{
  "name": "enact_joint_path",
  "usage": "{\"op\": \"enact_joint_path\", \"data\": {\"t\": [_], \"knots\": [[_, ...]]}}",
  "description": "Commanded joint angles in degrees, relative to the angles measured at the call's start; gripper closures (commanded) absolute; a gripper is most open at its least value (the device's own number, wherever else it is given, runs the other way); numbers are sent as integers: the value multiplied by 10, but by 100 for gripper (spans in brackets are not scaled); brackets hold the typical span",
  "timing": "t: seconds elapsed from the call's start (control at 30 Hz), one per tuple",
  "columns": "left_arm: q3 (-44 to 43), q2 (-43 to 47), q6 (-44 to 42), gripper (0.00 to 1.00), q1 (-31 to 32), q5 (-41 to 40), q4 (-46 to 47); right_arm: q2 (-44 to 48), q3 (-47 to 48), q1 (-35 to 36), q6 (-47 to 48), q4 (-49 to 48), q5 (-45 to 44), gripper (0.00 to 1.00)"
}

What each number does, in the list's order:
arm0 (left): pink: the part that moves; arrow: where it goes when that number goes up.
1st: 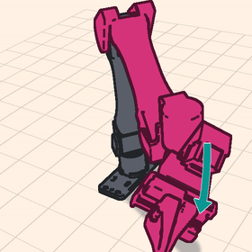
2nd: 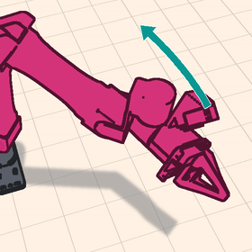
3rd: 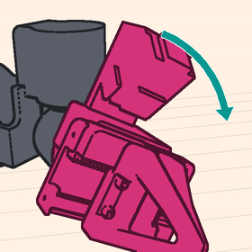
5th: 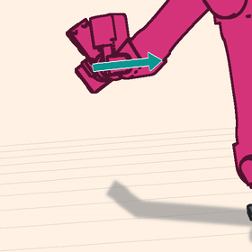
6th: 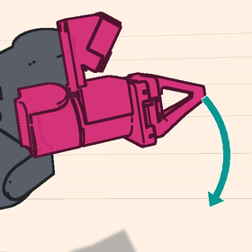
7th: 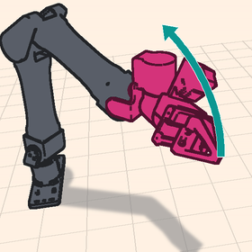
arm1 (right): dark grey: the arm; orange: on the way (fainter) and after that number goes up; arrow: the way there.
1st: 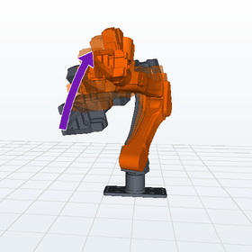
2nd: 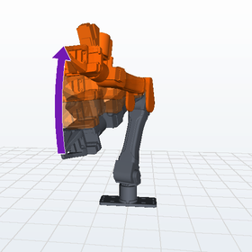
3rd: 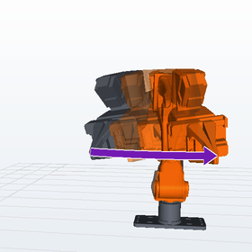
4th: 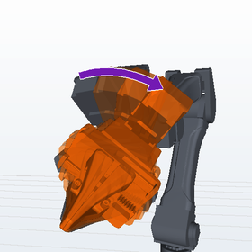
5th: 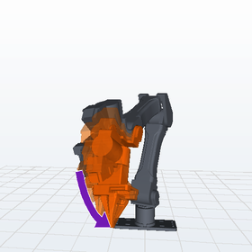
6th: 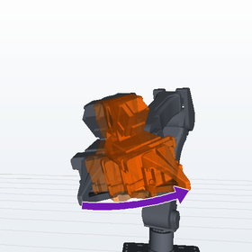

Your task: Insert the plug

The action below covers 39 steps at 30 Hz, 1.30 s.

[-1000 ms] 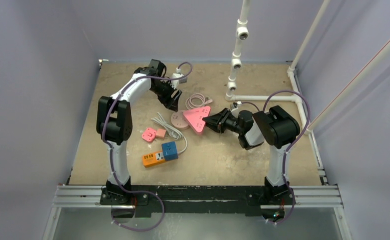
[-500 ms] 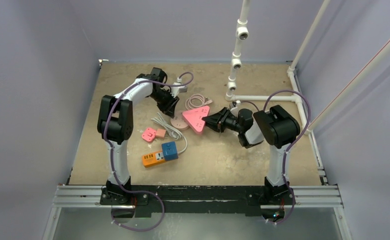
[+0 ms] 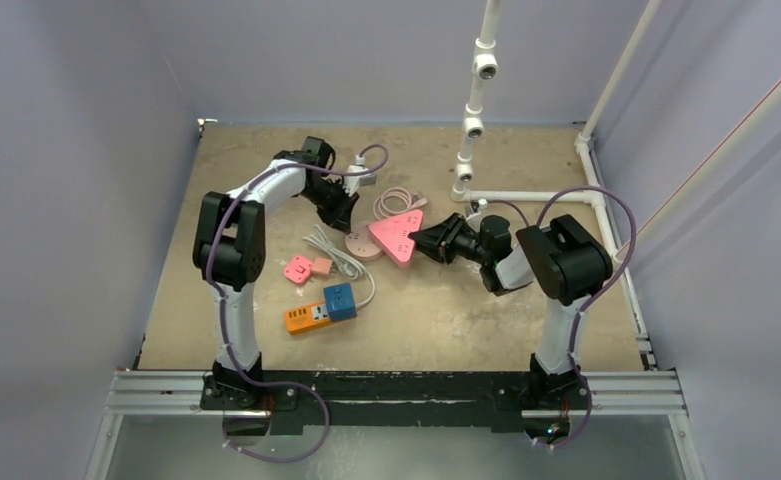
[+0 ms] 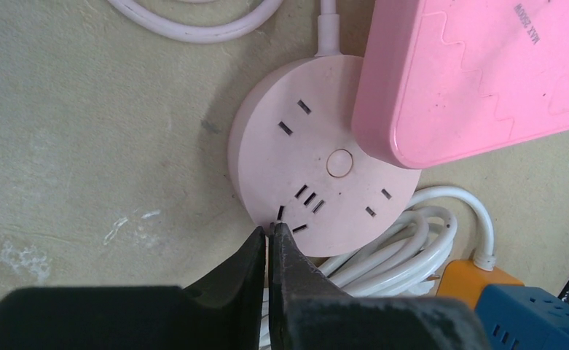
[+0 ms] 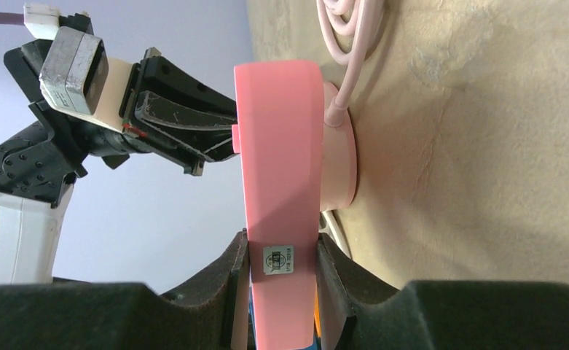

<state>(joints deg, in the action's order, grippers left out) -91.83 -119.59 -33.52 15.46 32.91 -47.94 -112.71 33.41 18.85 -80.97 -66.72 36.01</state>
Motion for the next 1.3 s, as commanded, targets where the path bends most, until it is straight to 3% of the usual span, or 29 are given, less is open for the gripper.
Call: {"op": "enact_joint_path", "data": {"t": [0.0,0.17,0.33,0.6,1.27], "knots": [[42,13,11,98,7,-29,24,46,-22,3,-9,13,-57,100],[68,18,23,100,16,-33,36,71,-21,16,-20,5,-75,100],[72,16,26,100,17,-44,38,73,-25,18,-40,-87,-51,100],[57,12,29,100,17,-52,37,84,-32,17,-9,-43,-45,100],[53,13,29,100,17,-64,36,32,-42,24,4,-65,-29,100]]}}
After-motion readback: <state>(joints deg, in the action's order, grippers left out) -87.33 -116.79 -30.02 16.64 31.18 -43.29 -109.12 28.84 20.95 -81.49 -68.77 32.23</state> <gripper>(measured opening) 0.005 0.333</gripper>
